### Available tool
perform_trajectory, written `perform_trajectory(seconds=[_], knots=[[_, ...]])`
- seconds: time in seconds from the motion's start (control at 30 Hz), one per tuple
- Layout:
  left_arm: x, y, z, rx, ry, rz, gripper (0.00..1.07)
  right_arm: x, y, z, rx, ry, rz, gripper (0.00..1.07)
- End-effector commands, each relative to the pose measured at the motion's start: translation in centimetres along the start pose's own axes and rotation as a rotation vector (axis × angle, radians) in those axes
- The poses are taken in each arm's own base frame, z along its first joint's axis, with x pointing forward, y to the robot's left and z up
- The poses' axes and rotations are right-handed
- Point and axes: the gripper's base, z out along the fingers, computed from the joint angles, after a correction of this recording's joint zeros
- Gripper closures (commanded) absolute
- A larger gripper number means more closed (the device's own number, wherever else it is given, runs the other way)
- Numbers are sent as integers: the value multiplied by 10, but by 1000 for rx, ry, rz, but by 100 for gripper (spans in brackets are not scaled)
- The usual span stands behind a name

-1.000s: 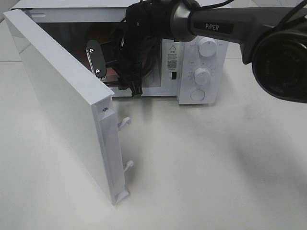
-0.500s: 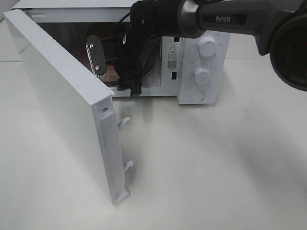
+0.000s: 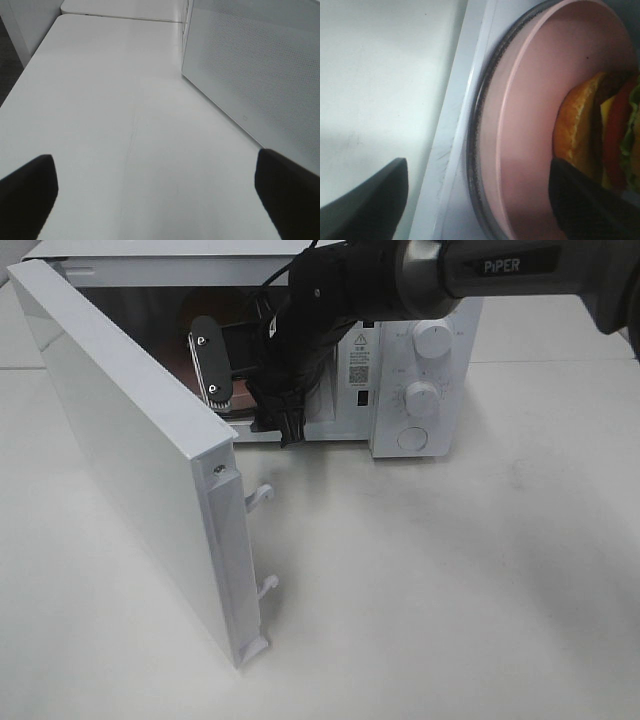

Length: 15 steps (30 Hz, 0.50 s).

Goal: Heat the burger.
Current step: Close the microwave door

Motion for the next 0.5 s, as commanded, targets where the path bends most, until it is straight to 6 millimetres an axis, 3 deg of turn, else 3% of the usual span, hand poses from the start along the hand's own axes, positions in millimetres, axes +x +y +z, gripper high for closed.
perform_trajectory(seconds=[0.03, 0.5], knots=[[-2, 0, -3, -1, -15, -8, 7, -1, -3, -11, 40, -18, 14, 31], [-2, 0, -3, -1, -15, -8, 7, 6, 18, -40, 47, -22, 44, 31]])
